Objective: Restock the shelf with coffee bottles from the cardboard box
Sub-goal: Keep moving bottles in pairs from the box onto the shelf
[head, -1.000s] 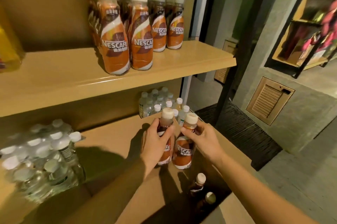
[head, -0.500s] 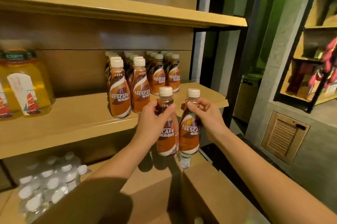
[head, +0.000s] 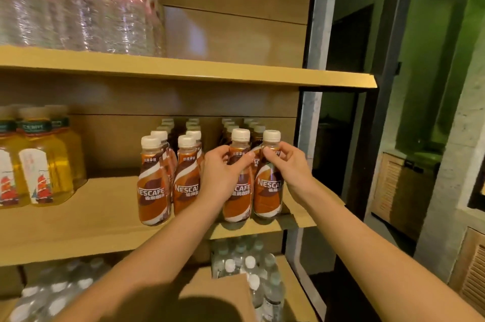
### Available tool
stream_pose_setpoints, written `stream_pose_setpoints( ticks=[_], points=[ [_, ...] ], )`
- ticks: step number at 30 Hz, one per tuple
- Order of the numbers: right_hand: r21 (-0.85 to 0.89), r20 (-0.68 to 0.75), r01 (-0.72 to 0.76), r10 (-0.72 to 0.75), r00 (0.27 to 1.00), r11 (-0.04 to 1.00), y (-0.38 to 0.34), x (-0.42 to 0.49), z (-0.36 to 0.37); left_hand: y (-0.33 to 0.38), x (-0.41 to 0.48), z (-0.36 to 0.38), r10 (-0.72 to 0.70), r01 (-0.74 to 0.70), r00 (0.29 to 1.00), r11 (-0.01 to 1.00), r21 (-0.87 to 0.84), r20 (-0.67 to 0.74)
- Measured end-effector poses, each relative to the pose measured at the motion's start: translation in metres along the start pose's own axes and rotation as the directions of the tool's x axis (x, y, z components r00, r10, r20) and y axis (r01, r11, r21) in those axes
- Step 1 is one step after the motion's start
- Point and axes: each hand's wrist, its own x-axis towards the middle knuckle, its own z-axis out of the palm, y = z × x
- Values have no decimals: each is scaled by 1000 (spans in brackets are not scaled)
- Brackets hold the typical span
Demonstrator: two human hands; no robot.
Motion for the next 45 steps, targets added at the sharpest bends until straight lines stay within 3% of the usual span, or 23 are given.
stream_pose_setpoints(
  ticks=[10,18,24,45],
  points=[
    [40,50,-7,5,999,999,46,75,-18,-34,50,40,38,-26,986,996,80,-160],
    [71,67,1,-5,998,997,67,94,-20,-58,73,57,28,-4,969,995,98,-246],
    [81,116,49,-58,992,995,70,92,-19,-60,68,63,100,-60,950,988,141,-297],
    [-122,129,72,-56,990,990,63,83,-11,-62,65,51,86,-41,972,978,205,-217]
  ],
)
